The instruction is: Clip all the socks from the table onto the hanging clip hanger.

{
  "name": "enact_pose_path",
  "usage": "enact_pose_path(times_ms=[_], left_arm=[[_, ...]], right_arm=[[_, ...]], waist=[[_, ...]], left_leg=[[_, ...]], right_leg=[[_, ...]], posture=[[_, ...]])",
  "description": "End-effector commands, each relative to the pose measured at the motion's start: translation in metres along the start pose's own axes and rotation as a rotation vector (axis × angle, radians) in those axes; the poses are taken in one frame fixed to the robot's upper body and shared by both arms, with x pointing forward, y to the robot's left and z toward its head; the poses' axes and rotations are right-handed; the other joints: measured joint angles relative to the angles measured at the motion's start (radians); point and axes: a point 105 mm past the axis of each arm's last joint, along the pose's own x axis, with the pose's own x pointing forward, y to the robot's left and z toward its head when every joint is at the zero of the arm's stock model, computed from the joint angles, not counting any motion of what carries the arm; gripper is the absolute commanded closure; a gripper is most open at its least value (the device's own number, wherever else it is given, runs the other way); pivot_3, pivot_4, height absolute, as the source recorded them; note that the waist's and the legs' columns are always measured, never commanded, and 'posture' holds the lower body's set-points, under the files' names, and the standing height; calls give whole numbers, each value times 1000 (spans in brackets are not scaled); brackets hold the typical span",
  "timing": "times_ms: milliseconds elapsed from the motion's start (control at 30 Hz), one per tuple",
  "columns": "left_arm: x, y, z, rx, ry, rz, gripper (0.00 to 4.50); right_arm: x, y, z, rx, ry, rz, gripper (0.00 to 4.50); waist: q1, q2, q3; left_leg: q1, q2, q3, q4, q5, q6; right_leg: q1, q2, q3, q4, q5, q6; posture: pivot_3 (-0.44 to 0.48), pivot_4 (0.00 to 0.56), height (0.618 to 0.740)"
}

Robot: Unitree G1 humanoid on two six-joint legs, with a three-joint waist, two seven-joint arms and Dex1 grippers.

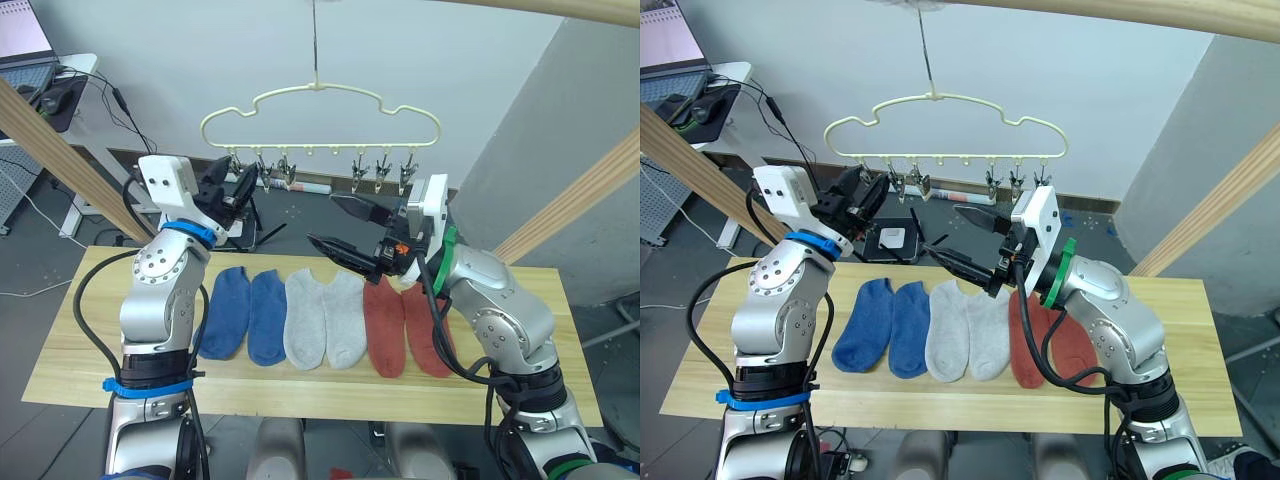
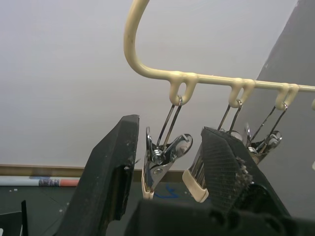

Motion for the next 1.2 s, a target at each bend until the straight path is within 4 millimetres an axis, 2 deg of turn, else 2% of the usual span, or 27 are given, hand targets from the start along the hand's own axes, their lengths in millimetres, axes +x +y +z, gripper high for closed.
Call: enact_pose_path(times_ms=[33,233,333,500,767,933,1133,1167,1200], left_arm=[[2,0,12,41,-42,-8,2248],[3,-2,9,51,-32,-18,2248],[4,-3,10,51,-35,-25,2791],[7,-5,14,24,-47,-30,4171],[3,-1,12,35,-33,-19,4231],[0,2,6,65,-5,-5,4231],[2,1,9,77,-21,1,2328],[3,1,10,81,-26,2,2065],[3,1,12,81,-31,3,2065]], right_arm=[[0,6,13,-24,-45,23,811],[0,7,12,-25,-41,28,811],[1,7,13,-21,-45,24,811],[-2,6,10,-16,-38,10,811],[-11,8,-8,25,0,-26,811],[-11,10,-7,29,-7,-28,811],[-7,4,0,10,-23,-37,811],[-7,4,2,7,-28,-38,811],[-6,3,4,5,-32,-38,811]], waist=[[0,0,0],[0,0,0],[0,0,0],[0,0,0],[0,0,0],[-1,0,0],[0,0,0],[0,0,0],[0,0,0]], left_leg=[[0,0,0,0,0,0],[0,0,0,0,0,0],[0,0,-1,0,0,0],[-1,0,-1,0,0,0],[-1,0,-2,0,0,0],[-2,0,-2,1,0,0],[-3,0,-3,1,0,0],[-3,0,-3,1,0,0],[-3,0,-3,1,0,0]], right_leg=[[0,0,0,0,0,0],[0,0,0,0,0,0],[0,0,-1,0,0,0],[0,0,-1,0,0,0],[0,0,-2,0,0,0],[-1,0,-2,0,0,0],[-1,0,-2,0,0,0],[-1,0,-3,0,0,0],[-1,0,-3,0,0,0]], posture=[[83,320,740],[83,320,740],[81,322,740],[83,323,740],[87,327,740],[90,327,740],[93,329,740],[93,329,740],[93,329,740]])
